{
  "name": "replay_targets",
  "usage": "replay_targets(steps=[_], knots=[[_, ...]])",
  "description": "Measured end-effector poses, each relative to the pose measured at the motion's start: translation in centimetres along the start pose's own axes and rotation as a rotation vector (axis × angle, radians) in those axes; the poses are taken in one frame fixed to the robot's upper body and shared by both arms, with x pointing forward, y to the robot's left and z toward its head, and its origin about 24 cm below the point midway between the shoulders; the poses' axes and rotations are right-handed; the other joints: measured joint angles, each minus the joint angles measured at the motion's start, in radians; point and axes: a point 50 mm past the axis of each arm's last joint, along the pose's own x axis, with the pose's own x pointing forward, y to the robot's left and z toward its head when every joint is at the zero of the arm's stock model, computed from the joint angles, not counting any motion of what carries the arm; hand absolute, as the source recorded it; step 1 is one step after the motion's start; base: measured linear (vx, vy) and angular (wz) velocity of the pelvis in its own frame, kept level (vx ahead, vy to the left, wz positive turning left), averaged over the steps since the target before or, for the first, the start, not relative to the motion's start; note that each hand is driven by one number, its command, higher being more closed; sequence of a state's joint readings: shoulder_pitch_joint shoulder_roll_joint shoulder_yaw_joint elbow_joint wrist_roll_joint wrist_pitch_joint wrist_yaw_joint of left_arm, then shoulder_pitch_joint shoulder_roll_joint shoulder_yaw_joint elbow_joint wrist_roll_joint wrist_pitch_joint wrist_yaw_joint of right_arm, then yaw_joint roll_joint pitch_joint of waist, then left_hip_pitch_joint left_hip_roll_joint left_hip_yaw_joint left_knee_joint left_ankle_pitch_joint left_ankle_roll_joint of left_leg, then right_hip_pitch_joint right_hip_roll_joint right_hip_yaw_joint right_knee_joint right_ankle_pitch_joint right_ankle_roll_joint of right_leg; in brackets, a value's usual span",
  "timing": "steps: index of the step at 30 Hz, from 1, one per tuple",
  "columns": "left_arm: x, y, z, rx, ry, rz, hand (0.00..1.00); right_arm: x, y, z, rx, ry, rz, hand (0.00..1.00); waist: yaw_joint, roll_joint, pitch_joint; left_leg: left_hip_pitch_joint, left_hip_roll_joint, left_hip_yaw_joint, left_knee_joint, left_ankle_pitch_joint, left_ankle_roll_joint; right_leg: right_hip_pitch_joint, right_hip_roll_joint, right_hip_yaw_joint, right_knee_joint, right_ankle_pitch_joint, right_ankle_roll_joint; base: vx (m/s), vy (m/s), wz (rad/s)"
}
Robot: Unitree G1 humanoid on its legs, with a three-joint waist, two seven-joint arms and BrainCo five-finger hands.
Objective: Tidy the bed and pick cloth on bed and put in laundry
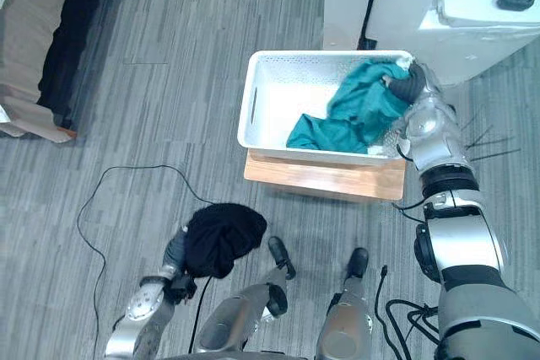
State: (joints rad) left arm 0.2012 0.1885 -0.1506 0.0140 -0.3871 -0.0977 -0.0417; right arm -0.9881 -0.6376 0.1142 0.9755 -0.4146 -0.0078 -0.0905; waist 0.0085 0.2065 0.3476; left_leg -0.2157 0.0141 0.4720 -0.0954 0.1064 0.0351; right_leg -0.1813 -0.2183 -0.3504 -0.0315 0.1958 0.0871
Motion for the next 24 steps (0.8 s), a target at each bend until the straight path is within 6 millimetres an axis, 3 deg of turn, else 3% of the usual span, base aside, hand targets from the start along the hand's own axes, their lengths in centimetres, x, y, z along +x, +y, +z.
replay_targets(steps=[3,6,10,12,15,16,18,20,24], knots=[[0.8,-0.7,3.3,0.027,-0.143,-0.05,1.0,-0.2,0.3,-0.4,-0.048,0.008,0.005,0.0,-0.007,0.001,0.0,0.017,0.002,-0.002,0.0,0.005,-0.007,0.024,0.007,-0.001,-0.008,0.0,0.0,0.02,-0.061,0.06],[1.4,-1.4,6.3,0.035,-0.287,-0.074,1.0,-1.6,1.9,-0.8,-0.136,-0.046,0.022,0.0,-0.016,0.001,-0.001,0.059,0.005,-0.002,-0.007,0.004,-0.01,0.067,0.01,0.001,-0.008,-0.01,-0.012,0.0,-0.05,0.06],[2.1,-0.1,10.2,0.096,-0.45,0.01,1.0,-6.0,5.7,-1.0,-0.183,-0.162,0.051,0.0,-0.054,-0.014,-0.009,0.109,0.002,0.037,-0.008,-0.02,0.006,0.113,0.001,0.018,-0.01,-0.048,0.031,-0.01,-0.053,-0.07],[2.4,0.1,11.2,0.127,-0.49,0.05,1.0,-7.9,6.2,-1.5,-0.165,-0.173,0.04,0.0,-0.065,-0.025,-0.02,0.125,0.005,0.055,-0.008,-0.021,0.007,0.124,0.001,0.027,-0.016,-0.053,0.036,-0.01,-0.073,-0.19],[3.2,0.9,12.4,0.226,-0.53,0.13,1.0,-11.6,6.0,-2.9,-0.094,-0.152,-0.018,0.0,-0.107,-0.073,-0.068,0.138,0.021,0.09,-0.008,-0.021,0.007,0.126,0.01,0.056,-0.029,-0.054,0.037,0.02,-0.076,-0.31],[3.9,1.4,12.5,0.283,-0.52,0.167,1.0,-13.2,5.7,-3.6,-0.068,-0.133,-0.038,0.0,-0.117,-0.103,-0.086,0.151,0.028,0.111,-0.008,-0.022,0.005,0.126,0.017,0.08,-0.03,-0.054,0.037,0.02,-0.083,-0.46],[5.2,2.8,12.6,0.379,-0.49,0.263,1.0,-15.6,5.4,-4.8,-0.024,-0.098,-0.05,0.0,-0.157,-0.15,-0.111,0.163,0.038,0.14,-0.008,-0.026,0.0,0.121,0.029,0.113,-0.03,-0.063,0.041,0.01,-0.074,-0.47],[6.6,4.5,12.9,0.477,-0.44,0.345,1.0,-17.5,5.5,-6.0,-0.002,-0.07,-0.035,0.0,-0.19,-0.178,-0.127,0.161,0.047,0.168,-0.008,-0.023,-0.004,0.102,0.04,0.145,-0.028,-0.069,0.049,-0.01,-0.085,-0.47],[9.6,7.1,15.5,0.606,-0.386,0.508,1.0,-20.6,6.8,-7.4,0.044,-0.036,0.051,0.0,-0.244,-0.188,-0.129,0.11,0.064,0.247,-0.008,-0.022,-0.006,0.008,0.059,0.233,-0.023,-0.066,0.055,-0.04,-0.066,-0.54]])
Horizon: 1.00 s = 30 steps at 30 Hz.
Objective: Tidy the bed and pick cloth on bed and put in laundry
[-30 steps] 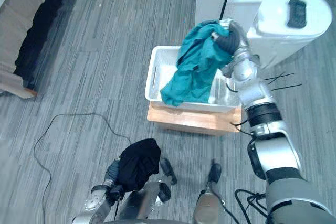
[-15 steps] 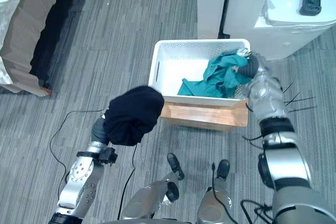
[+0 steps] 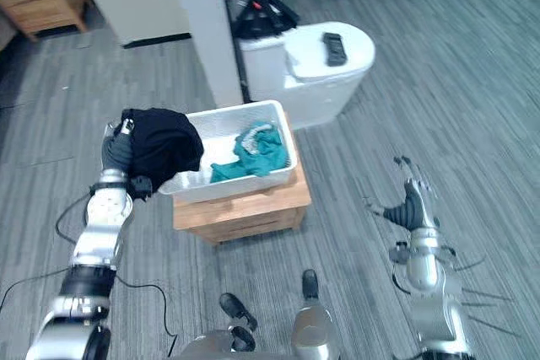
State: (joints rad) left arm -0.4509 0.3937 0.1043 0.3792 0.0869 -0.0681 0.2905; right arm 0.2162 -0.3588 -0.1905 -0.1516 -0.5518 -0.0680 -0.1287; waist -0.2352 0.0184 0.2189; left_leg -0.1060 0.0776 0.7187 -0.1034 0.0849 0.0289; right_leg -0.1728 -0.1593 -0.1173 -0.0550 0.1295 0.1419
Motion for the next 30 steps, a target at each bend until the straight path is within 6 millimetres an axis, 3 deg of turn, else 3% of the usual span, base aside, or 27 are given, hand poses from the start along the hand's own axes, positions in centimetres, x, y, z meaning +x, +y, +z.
replay_targets(steps=[3,5,7,8,11,13,20,25,30], knots=[[2.5,0.1,1.8,0.012,-0.02,0.067,1.0,-2.2,1.3,0.3,0.061,0.005,0.066,0.0,-0.029,-0.002,0.002,-0.054,0.035,0.119,0.001,0.003,-0.004,-0.072,0.016,0.017,0.0,-0.016,0.02,-0.06,-0.052,-0.33],[3.5,0.0,2.8,0.002,-0.035,0.088,1.0,-3.3,1.9,0.9,0.111,-0.011,0.087,0.0,-0.032,-0.016,0.011,-0.063,0.053,0.19,0.001,0.013,-0.018,-0.11,0.024,0.029,0.0,-0.008,0.024,-0.02,-0.043,-0.26],[3.9,-0.5,3.3,0.014,-0.041,0.08,1.0,-3.7,2.7,1.7,0.159,-0.028,0.108,0.0,-0.036,-0.035,0.023,-0.08,0.062,0.221,0.017,0.015,-0.02,-0.136,0.026,0.035,0.001,0.037,-0.001,-0.01,-0.039,-0.26],[4.1,-0.8,3.5,0.025,-0.043,0.072,0.0,-3.9,3.2,2.1,0.176,-0.035,0.119,0.0,-0.038,-0.037,0.031,-0.094,0.073,0.233,0.034,0.013,-0.018,-0.149,0.029,0.038,0.001,0.051,-0.018,-0.01,-0.031,-0.2],[4.9,-1.3,4.1,0.045,-0.035,0.074,0.0,-4.4,4.7,3.3,0.234,-0.068,0.167,0.0,-0.042,-0.045,0.073,-0.136,0.105,0.254,0.099,-0.014,-0.012,-0.183,0.035,0.047,0.001,0.078,-0.052,0.0,-0.006,-0.15],[5.1,-1.7,3.9,0.057,-0.014,0.067,0.0,-4.6,5.3,3.9,0.263,-0.077,0.182,0.0,-0.042,-0.043,0.099,-0.15,0.131,0.271,0.154,-0.042,-0.015,-0.189,0.037,0.051,0.0,0.08,-0.054,0.01,0.009,-0.1],[4.0,-4.6,2.0,0.041,0.093,-0.025,0.0,-4.9,6.0,4.4,0.311,-0.059,0.167,0.0,-0.022,-0.034,0.105,-0.16,0.201,0.297,0.296,-0.124,-0.022,-0.175,0.043,0.055,0.0,0.101,-0.055,0.04,0.041,-0.07],[3.3,-6.0,2.2,0.042,0.078,-0.066,0.0,-5.4,7.3,2.7,0.301,0.034,0.192,0.0,0.001,-0.011,0.109,-0.109,0.215,0.276,0.329,-0.167,-0.025,-0.092,0.038,0.015,0.0,0.1,-0.055,0.04,0.069,0.24],[1.8,-4.4,1.8,0.057,0.008,-0.041,0.0,-6.6,7.8,-0.8,0.254,0.189,0.214,0.0,0.013,0.046,0.082,-0.047,0.21,0.241,0.31,-0.168,-0.03,-0.001,0.032,-0.035,0.001,0.099,-0.056,0.05,0.059,0.38]])
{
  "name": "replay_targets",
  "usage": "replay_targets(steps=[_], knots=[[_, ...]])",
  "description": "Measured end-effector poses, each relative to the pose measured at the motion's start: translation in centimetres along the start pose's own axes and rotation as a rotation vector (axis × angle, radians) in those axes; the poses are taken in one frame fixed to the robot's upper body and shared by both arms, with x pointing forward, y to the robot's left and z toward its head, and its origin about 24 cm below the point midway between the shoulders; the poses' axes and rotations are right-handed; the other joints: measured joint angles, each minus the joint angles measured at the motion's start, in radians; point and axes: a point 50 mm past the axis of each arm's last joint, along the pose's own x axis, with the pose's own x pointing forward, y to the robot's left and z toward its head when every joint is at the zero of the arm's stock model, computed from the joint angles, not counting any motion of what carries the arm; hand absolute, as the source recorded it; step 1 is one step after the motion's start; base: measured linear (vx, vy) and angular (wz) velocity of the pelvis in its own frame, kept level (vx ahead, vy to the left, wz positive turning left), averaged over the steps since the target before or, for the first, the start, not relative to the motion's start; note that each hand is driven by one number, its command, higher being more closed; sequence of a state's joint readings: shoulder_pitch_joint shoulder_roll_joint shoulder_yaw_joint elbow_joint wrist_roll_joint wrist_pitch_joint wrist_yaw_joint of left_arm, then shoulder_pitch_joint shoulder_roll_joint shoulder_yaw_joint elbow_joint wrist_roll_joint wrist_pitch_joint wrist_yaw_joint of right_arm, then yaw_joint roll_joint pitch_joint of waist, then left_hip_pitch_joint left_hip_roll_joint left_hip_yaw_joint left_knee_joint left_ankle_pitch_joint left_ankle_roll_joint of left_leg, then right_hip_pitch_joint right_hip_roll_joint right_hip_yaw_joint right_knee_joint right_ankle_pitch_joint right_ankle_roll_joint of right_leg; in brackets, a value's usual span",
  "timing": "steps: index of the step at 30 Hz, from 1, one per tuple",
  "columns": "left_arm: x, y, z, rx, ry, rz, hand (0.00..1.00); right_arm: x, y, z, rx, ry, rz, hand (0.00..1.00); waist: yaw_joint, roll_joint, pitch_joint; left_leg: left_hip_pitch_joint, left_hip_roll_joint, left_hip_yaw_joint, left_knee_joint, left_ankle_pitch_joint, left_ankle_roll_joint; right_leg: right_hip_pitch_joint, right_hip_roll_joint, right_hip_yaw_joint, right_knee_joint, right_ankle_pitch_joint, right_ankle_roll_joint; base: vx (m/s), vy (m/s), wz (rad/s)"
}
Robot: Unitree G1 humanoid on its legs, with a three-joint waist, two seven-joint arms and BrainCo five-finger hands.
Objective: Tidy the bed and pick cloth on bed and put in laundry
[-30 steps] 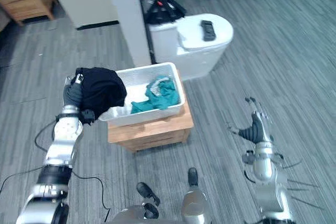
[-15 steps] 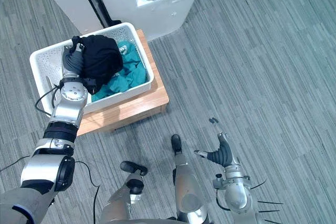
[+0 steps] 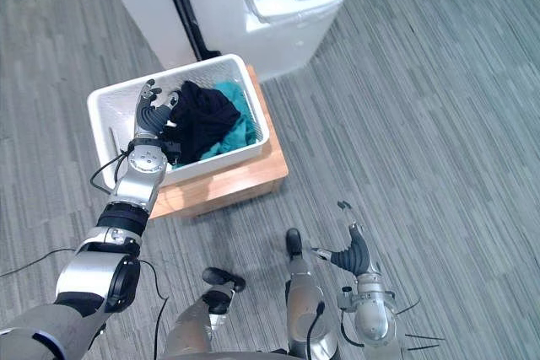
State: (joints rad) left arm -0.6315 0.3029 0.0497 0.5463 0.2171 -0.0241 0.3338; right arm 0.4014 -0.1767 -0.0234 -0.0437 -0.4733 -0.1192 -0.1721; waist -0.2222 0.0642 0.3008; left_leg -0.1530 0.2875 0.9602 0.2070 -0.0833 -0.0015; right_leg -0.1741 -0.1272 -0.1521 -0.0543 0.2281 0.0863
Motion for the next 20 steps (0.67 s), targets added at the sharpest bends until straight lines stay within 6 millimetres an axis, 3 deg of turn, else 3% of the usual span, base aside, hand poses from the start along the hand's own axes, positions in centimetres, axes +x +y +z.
replay_targets(steps=[2,4,6,9,11,13,15,16,17,20], knots=[[-1.4,0.6,-2.0,0.024,0.033,-0.006,0.0,-0.4,0.4,-2.4,-0.016,0.111,0.02,0.0,0.016,0.015,-0.024,0.03,-0.026,-0.029,-0.035,0.014,-0.019,0.037,-0.008,-0.016,0.0,-0.017,-0.005,0.04,0.05,0.39],[-3.7,1.2,-4.6,0.028,0.095,-0.01,0.0,-1.3,1.1,-5.4,-0.027,0.255,0.054,0.0,0.018,0.013,-0.071,0.052,-0.066,-0.078,-0.072,0.032,-0.025,0.085,-0.032,-0.04,0.001,-0.08,0.0,0.03,0.006,0.57],[-5.3,1.8,-6.1,0.012,0.135,-0.006,0.0,-1.7,1.4,-6.9,-0.019,0.343,0.059,0.0,0.023,0.012,-0.089,0.065,-0.085,-0.113,-0.103,0.052,-0.029,0.107,-0.036,-0.049,0.003,-0.105,0.001,0.01,-0.022,0.45],[-9.1,1.9,-9.1,-0.094,0.258,0.001,0.0,-2.8,1.8,-10.1,0.01,0.527,0.057,0.0,0.051,0.012,-0.109,0.127,-0.13,-0.168,-0.219,0.129,-0.037,0.147,-0.038,-0.09,0.041,-0.16,0.0,-0.02,-0.01,0.47],[-12.8,1.6,-11.9,-0.155,0.4,-0.011,0.0,-3.9,2.1,-12.0,0.04,0.657,0.048,0.0,0.069,0.008,-0.131,0.179,-0.153,-0.198,-0.311,0.181,-0.036,0.173,-0.033,-0.118,0.076,-0.201,-0.001,-0.02,0.011,0.42],[-16.6,1.9,-14.8,-0.178,0.557,-0.009,0.0,-4.6,2.8,-12.8,0.066,0.727,0.055,0.0,0.081,-0.012,-0.152,0.194,-0.152,-0.216,-0.311,0.183,-0.038,0.185,-0.034,-0.13,0.09,-0.229,-0.001,0.01,0.0,0.26],[-22.4,2.3,-18.9,-0.181,0.827,0.005,0.0,-5.2,3.8,-13.3,0.123,0.792,0.061,0.0,0.116,-0.028,-0.192,0.203,-0.153,-0.221,-0.311,0.183,-0.038,0.197,-0.035,-0.135,0.093,-0.247,0.006,0.02,0.002,0.12],[-23.8,2.3,-19.6,-0.182,0.889,0.008,0.0,-5.2,4.1,-13.3,0.136,0.801,0.065,0.0,0.126,-0.032,-0.194,0.208,-0.154,-0.222,-0.311,0.182,-0.038,0.203,-0.035,-0.136,0.093,-0.247,0.006,0.03,0.011,0.08],[-26.6,2.4,-20.9,-0.175,1.008,0.011,0.0,-5.1,4.8,-13.3,0.166,0.817,0.074,0.0,0.133,-0.039,-0.195,0.216,-0.157,-0.227,-0.311,0.182,-0.037,0.214,-0.038,-0.14,0.092,-0.248,0.007,0.02,0.019,0.13],[-32.1,2.0,-22.2,-0.185,1.23,0.034,0.0,-4.9,5.9,-13.2,0.233,0.857,0.075,0.0,0.137,-0.042,-0.199,0.229,-0.169,-0.242,-0.312,0.177,-0.032,0.236,-0.05,-0.151,0.092,-0.25,0.01,0.0,0.028,0.15]])
